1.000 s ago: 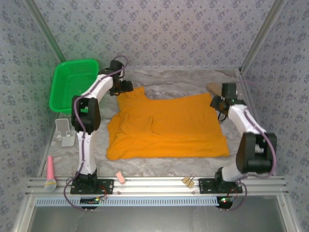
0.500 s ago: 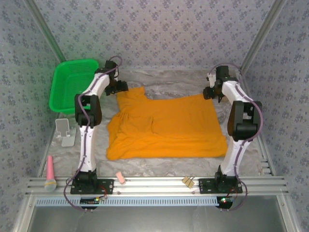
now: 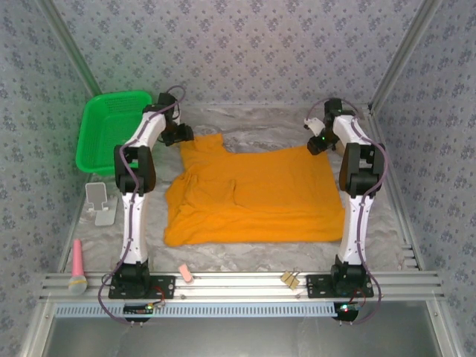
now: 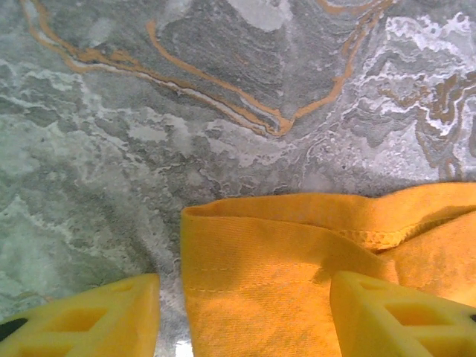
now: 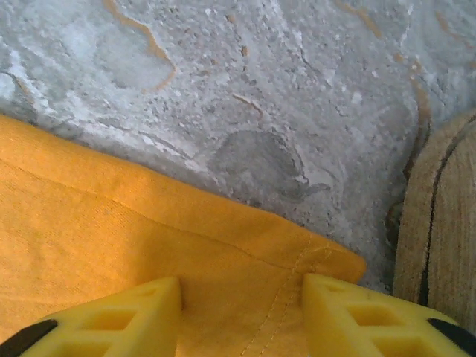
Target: Fold the inside-out t-shirt
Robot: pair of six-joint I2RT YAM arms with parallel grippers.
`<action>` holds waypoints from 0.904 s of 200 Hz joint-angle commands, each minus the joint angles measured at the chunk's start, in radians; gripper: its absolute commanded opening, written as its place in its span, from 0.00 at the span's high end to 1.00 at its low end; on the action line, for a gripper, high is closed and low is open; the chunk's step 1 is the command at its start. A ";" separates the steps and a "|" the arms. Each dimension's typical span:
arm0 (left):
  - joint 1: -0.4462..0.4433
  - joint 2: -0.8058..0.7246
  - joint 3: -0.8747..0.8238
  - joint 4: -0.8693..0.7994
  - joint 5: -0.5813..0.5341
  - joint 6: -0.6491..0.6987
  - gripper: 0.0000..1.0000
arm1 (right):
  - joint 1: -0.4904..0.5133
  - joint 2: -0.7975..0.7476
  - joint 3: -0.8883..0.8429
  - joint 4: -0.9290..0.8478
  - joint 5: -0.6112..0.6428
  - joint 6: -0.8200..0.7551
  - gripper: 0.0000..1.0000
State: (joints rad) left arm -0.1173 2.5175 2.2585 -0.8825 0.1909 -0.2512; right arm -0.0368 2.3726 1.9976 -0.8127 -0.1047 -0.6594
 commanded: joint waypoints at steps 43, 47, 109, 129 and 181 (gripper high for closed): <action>-0.032 0.059 -0.007 0.042 0.270 0.011 0.96 | 0.009 -0.051 -0.113 0.114 -0.076 -0.149 1.00; -0.033 0.052 -0.012 0.058 0.271 0.007 1.00 | 0.010 -0.066 -0.122 0.131 -0.083 -0.148 1.00; -0.057 -0.187 -0.130 0.283 0.179 0.122 1.00 | 0.011 -0.325 -0.468 0.642 -0.054 -0.087 1.00; -0.058 -0.233 -0.132 0.281 0.211 0.192 1.00 | 0.003 -0.357 -0.540 0.699 -0.058 -0.132 1.00; -0.083 -0.454 -0.401 0.353 0.290 0.473 1.00 | -0.010 -0.434 -0.695 0.800 0.008 -0.188 0.98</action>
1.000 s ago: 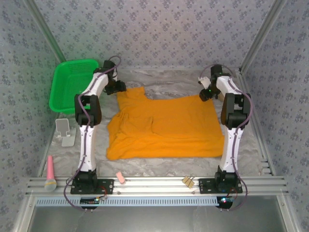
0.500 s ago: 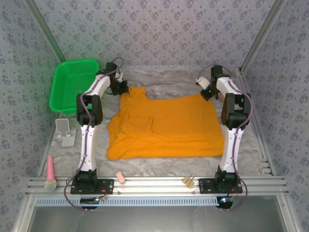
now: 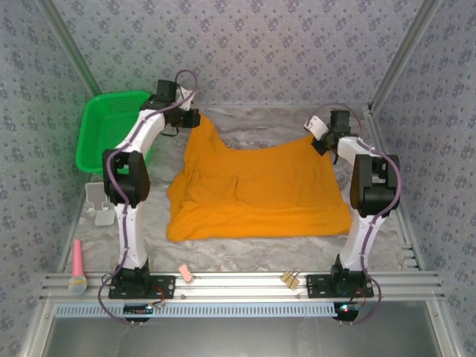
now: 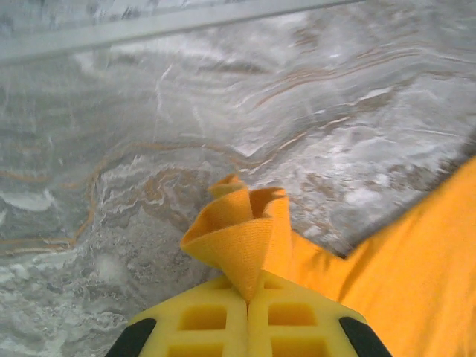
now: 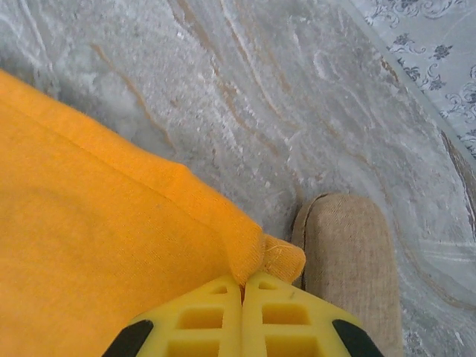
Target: Fold the inside-out t-shirt
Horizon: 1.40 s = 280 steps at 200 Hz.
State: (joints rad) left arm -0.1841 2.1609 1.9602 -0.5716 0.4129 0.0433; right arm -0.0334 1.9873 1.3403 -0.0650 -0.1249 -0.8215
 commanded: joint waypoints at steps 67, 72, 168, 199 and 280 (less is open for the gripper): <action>-0.099 -0.305 -0.234 -0.009 0.056 0.504 1.00 | -0.017 -0.205 -0.310 0.288 -0.058 -0.025 1.00; -0.105 -0.321 -0.251 -0.010 0.056 0.515 1.00 | -0.015 -0.215 -0.314 0.277 -0.066 -0.027 1.00; -0.281 -0.939 -0.761 -0.268 0.016 0.520 0.90 | -0.029 -0.547 -0.611 -0.004 0.048 -0.011 0.90; -0.287 -1.066 -0.940 -0.130 -0.215 0.322 0.06 | -0.015 -0.661 -0.709 0.095 0.306 0.266 0.65; -0.155 -0.906 -0.896 -0.202 -0.294 -0.356 0.00 | 0.076 -0.811 -0.730 0.169 -0.011 0.462 0.53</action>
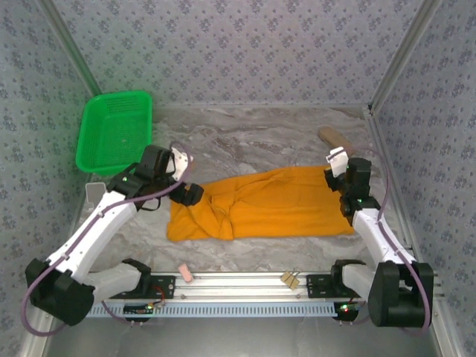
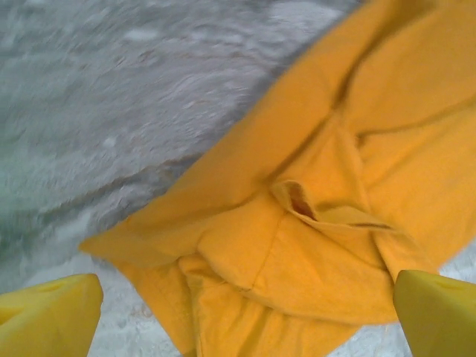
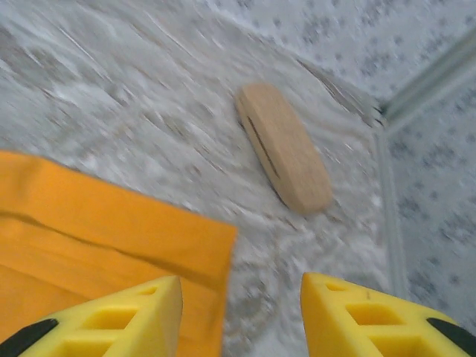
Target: Fold the inside-out t-shirt
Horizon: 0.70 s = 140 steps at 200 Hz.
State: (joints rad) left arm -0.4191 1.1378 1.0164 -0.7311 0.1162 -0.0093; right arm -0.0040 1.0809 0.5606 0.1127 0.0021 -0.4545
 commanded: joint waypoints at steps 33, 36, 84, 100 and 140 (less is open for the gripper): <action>0.151 0.276 0.088 -0.132 -0.016 -0.456 0.09 | 0.230 0.229 0.173 -0.206 -0.513 -0.159 0.52; 0.152 0.285 0.087 -0.129 -0.012 -0.462 0.10 | 0.259 0.237 0.181 -0.230 -0.535 -0.223 0.53; 0.183 0.409 0.092 -0.075 -0.025 -0.646 0.28 | 0.589 0.460 0.394 -0.319 -0.697 -0.622 0.51; 0.185 0.469 0.114 -0.050 -0.027 -0.691 0.33 | 0.654 0.555 0.462 -0.268 -0.723 -0.554 0.50; 0.187 0.572 0.159 -0.036 -0.012 -0.749 0.33 | 0.798 0.757 0.598 -0.089 -0.509 -0.118 0.45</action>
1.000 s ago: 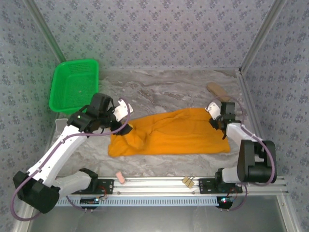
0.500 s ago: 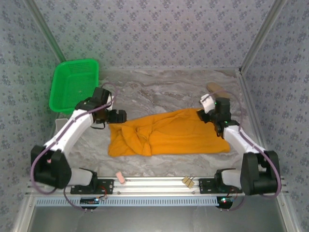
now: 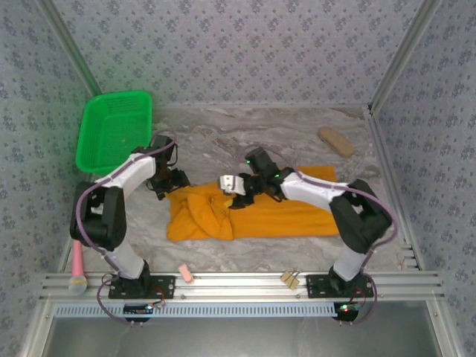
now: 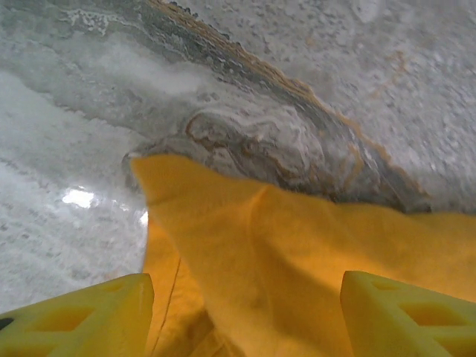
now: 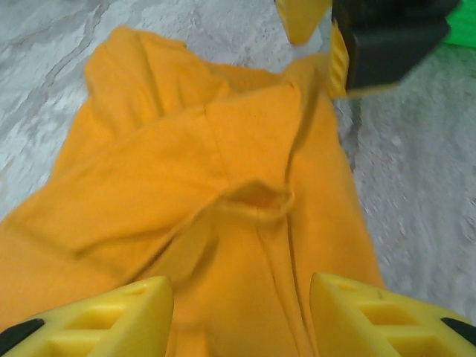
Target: Fold the inside-out t-shirt
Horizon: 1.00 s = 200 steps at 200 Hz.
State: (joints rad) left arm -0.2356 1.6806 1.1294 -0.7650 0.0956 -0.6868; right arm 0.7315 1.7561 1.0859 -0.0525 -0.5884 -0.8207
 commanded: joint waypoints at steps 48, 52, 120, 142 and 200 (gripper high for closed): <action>0.004 0.044 0.046 0.001 -0.001 -0.069 0.57 | 0.091 0.196 0.091 0.147 0.143 0.467 0.58; 0.005 0.046 0.047 0.001 -0.004 -0.068 0.63 | 0.090 0.199 0.093 0.146 0.147 0.471 0.68; 0.062 0.090 0.175 -0.038 -0.020 -0.039 0.91 | -0.025 0.120 0.157 0.304 0.095 0.606 1.00; 0.087 0.125 0.214 -0.042 -0.032 -0.039 0.89 | -0.043 0.120 0.210 0.247 0.111 0.501 1.00; 0.125 0.242 0.282 -0.040 0.015 -0.029 0.58 | -0.056 0.107 0.363 0.151 0.072 0.425 1.00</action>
State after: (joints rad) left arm -0.1169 1.8923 1.3682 -0.7719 0.0891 -0.7227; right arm 0.6724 1.9137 1.4006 0.1349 -0.4812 -0.3790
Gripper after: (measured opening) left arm 0.418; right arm 0.052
